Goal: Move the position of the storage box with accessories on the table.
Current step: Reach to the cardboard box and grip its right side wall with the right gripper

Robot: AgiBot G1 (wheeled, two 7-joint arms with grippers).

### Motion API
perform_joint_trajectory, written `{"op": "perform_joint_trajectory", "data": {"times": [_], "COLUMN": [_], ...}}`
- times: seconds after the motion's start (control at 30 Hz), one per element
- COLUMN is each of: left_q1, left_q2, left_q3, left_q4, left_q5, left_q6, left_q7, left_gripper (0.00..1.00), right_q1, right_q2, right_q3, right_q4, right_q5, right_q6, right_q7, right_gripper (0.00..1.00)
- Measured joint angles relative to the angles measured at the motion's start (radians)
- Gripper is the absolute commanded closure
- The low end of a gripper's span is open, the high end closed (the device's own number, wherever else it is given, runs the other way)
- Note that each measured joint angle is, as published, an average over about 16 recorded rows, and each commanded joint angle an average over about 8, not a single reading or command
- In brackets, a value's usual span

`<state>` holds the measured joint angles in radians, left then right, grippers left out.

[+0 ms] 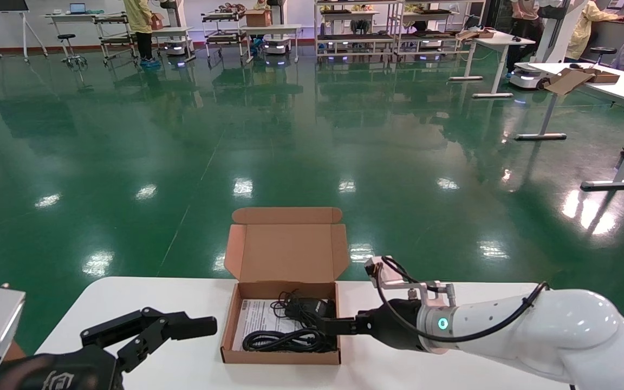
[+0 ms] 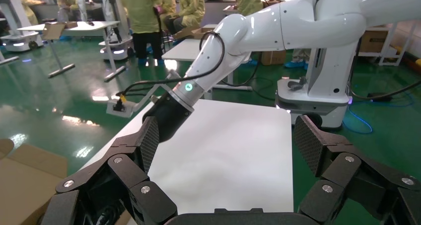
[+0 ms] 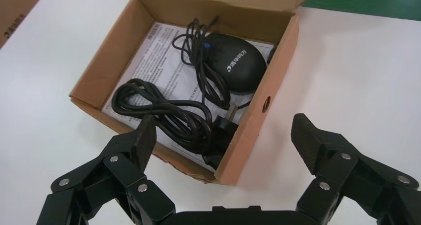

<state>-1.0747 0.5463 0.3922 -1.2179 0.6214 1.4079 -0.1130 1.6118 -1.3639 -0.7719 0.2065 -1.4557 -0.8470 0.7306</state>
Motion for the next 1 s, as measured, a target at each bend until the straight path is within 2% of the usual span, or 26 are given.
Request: {"op": "perform_joint_trajectory", "data": {"times": [0.33, 0.67, 0.7, 0.73, 0.93, 0.97, 1.0], "left_q1": [0.0, 0.0, 0.0, 0.0, 0.0, 0.0, 0.0], "left_q2": [0.0, 0.0, 0.0, 0.0, 0.0, 0.0, 0.0], "left_q3": [0.0, 0.0, 0.0, 0.0, 0.0, 0.0, 0.0], "left_q4": [0.0, 0.0, 0.0, 0.0, 0.0, 0.0, 0.0], "left_q5": [0.0, 0.0, 0.0, 0.0, 0.0, 0.0, 0.0], "left_q6": [0.0, 0.0, 0.0, 0.0, 0.0, 0.0, 0.0], "left_q7": [0.0, 0.0, 0.0, 0.0, 0.0, 0.0, 0.0], "left_gripper": [0.0, 0.0, 0.0, 0.0, 0.0, 0.0, 0.0], "right_q1": [-0.044, -0.068, -0.07, -0.072, -0.08, -0.081, -0.082], "right_q2": [0.001, 0.001, 0.001, 0.001, 0.002, 0.002, 0.002], "right_q3": [-0.057, -0.104, -0.108, -0.113, -0.137, -0.141, -0.145], "right_q4": [0.039, 0.052, 0.054, 0.055, 0.061, 0.061, 0.062], "right_q5": [0.015, 0.046, 0.05, 0.053, 0.076, 0.079, 0.083], "right_q6": [0.074, 0.113, 0.116, 0.12, 0.139, 0.142, 0.146], "right_q7": [0.05, 0.073, 0.074, 0.076, 0.084, 0.085, 0.085], "right_gripper": [0.0, 0.02, 0.05, 0.13, 0.83, 0.92, 0.96]}}
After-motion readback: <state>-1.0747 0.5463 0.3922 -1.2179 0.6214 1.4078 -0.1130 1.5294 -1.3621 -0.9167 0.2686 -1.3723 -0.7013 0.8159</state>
